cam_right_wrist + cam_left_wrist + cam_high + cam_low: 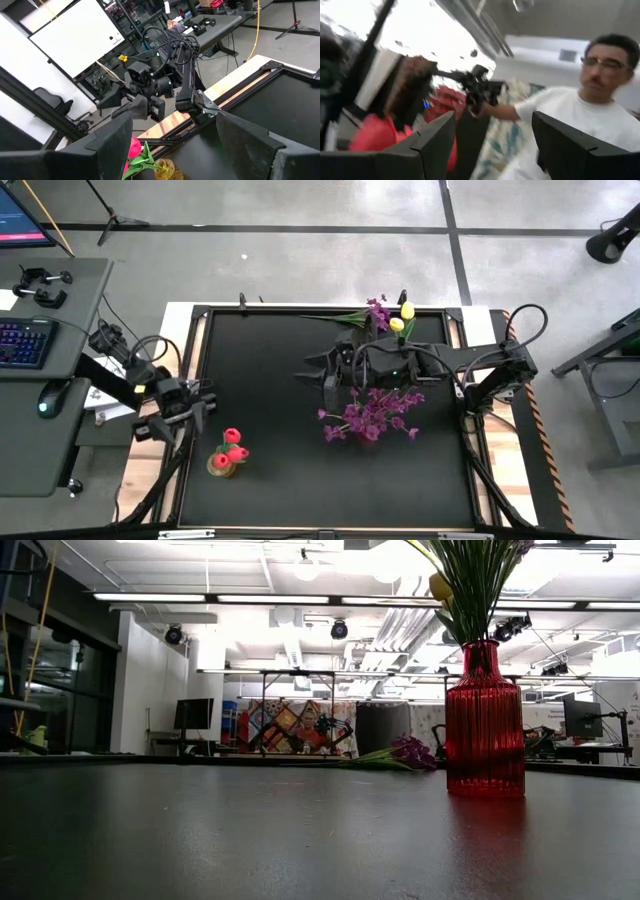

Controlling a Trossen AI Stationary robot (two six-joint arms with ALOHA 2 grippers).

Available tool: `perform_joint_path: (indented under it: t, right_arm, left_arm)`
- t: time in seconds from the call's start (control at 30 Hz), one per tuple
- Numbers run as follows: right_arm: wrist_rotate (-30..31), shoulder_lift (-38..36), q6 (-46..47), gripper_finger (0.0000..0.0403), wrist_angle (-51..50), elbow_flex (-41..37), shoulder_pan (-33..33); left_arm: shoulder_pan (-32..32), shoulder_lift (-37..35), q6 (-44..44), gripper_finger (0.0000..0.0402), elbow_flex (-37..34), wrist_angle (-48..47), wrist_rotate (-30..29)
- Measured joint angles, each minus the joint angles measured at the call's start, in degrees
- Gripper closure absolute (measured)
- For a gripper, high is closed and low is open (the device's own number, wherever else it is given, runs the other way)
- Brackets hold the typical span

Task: Sort flowers into vase by color
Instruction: Put the purple flowers into the red flower vase

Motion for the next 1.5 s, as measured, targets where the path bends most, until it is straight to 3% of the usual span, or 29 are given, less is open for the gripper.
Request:
perform_joint_path:
  t: [0.2, 0.37, 0.53, 0.63, 0.73, 0.97, 1.23, 1.5]
  right_arm:
    - [2.00, 0.00, 0.00, 0.0128, 0.70, 0.00, -1.06]
    - [2.20, -0.01, -0.35, 0.0128, 0.90, 0.00, -3.00]
    - [2.80, -0.01, -4.14, 0.0128, 1.84, 0.00, -5.69]
    - [3.57, -0.25, -9.16, 0.0128, 4.00, 0.00, -7.73]
    - [4.49, -1.29, -14.16, 0.0128, 6.72, 0.02, -10.36]
    - [5.18, -6.50, -20.00, 0.0128, 3.24, 0.88, -17.57]
    - [8.06, -15.49, -23.45, 0.0128, -8.29, 1.07, -30.63]
    - [-7.26, -15.32, -20.41, 0.0130, -20.66, 0.17, -52.97]
  left_arm:
    - [1.96, 0.03, 4.01, 0.0151, 4.12, -3.20, -8.46]
    - [5.05, 1.74, 10.22, 0.0151, 12.73, -14.94, -19.01]
    - [10.92, 8.71, 13.21, 0.0152, 23.38, -27.40, -28.11]
    - [16.42, 15.93, 11.39, 0.0157, 29.27, -35.76, -26.74]
    - [22.82, 23.77, 10.59, 0.0160, 34.11, -41.30, -20.62]
    - [39.95, 40.79, 12.45, 0.0161, 44.42, -41.92, -6.84]
    - [57.00, 55.52, 8.23, 0.0161, 57.40, -41.72, -5.07]
    - [65.23, 62.32, -0.36, 0.0161, 60.48, -41.85, -4.94]
